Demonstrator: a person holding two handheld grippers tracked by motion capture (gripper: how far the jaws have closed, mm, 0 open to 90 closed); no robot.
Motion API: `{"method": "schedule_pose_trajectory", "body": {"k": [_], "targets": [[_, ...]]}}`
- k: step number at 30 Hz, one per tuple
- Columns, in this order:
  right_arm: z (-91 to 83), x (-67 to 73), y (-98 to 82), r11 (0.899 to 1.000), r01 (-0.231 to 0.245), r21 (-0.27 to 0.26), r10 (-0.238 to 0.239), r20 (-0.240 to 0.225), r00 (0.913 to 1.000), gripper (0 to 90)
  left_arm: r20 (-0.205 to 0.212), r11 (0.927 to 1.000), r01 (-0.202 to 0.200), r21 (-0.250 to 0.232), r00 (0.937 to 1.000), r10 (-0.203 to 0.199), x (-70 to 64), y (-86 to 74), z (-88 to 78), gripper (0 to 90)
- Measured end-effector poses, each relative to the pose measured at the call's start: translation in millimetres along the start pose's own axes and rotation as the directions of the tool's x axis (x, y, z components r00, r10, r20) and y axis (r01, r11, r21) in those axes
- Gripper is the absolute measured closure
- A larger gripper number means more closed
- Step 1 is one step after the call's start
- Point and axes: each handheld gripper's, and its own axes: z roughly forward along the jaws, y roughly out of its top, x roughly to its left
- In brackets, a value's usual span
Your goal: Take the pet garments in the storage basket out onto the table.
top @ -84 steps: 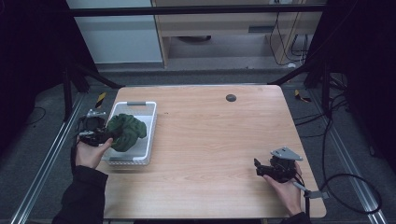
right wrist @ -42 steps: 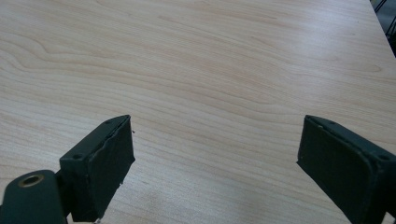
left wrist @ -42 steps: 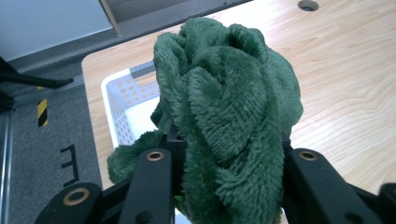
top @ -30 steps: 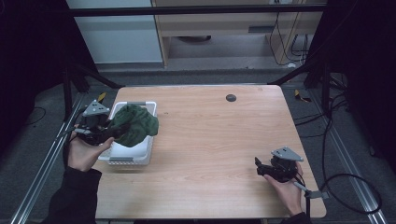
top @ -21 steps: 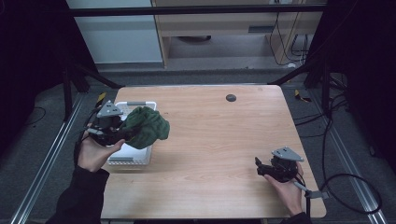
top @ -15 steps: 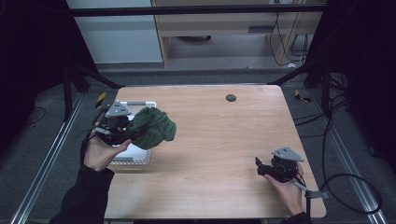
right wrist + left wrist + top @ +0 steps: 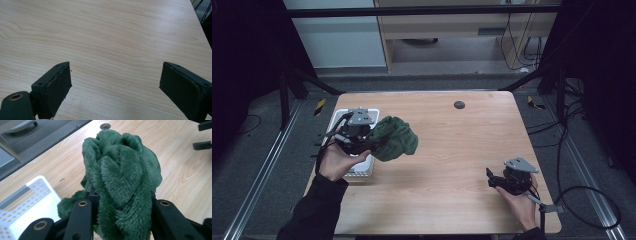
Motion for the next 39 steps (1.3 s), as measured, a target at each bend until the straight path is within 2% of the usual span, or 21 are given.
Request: {"method": "schedule_pose_trajectory", "body": {"k": [12,17,30,34,39], "targets": [[-0.2,-0.8,0.5,1.000,-0.009,-0.001,0.009,0.008,0.9999,10.0,0.051,0.9965,-0.068,0.048,0.9965,0.066,-21.1,10.6,25.0,64.2],[-0.8,-1.5,0.8,1.000,-0.017,-0.006,0.017,0.010,0.9998,9.8,0.081,0.9954,-0.083,0.047,0.9936,0.079,-27.6,11.9,34.6,64.2],[-0.7,-2.7,0.8,0.999,-0.027,-0.016,0.028,0.018,0.9995,9.4,0.148,0.9896,-0.114,0.088,0.9838,0.100,-38.6,9.6,57.2,64.3],[-0.7,-2.8,0.7,1.000,-0.026,-0.018,0.026,0.019,0.9995,9.4,0.159,0.9855,-0.135,0.103,0.9802,0.117,-43.1,9.2,63.8,64.3],[-0.6,-3.2,0.4,1.000,-0.023,-0.016,0.024,0.022,0.9995,9.4,0.177,0.9848,-0.138,0.106,0.9771,0.118,-46.7,7.9,70.9,64.3]]}}
